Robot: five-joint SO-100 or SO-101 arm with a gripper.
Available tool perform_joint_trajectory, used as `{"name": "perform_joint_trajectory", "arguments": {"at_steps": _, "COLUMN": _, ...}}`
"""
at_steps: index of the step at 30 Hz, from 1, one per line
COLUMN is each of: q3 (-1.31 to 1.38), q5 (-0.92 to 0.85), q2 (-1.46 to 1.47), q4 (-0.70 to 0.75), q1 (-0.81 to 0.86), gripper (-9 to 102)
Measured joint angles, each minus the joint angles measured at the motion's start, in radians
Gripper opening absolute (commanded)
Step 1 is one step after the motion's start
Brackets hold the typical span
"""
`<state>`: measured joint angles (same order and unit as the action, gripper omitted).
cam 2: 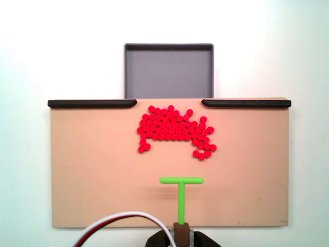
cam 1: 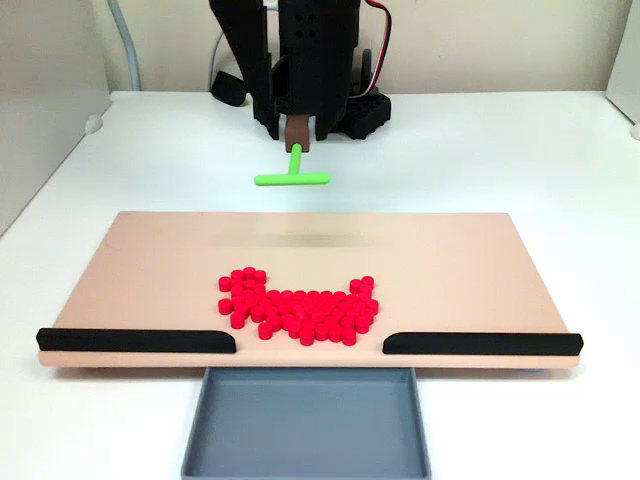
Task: Gather the bottom side granules
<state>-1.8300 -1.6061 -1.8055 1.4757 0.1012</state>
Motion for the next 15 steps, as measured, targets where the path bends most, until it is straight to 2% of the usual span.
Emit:
{"name": "perform_joint_trajectory", "arguments": {"at_steps": 6, "q3": -0.029, "q5": -0.038, "q2": 0.000, "q4": -0.002, "q1": 0.040, "gripper": 0}}
{"name": "perform_joint_trajectory", "arguments": {"at_steps": 15, "q3": -0.080, "q5": -0.038, "q2": 0.000, "q4": -0.084, "q1": 0.077, "gripper": 0}}
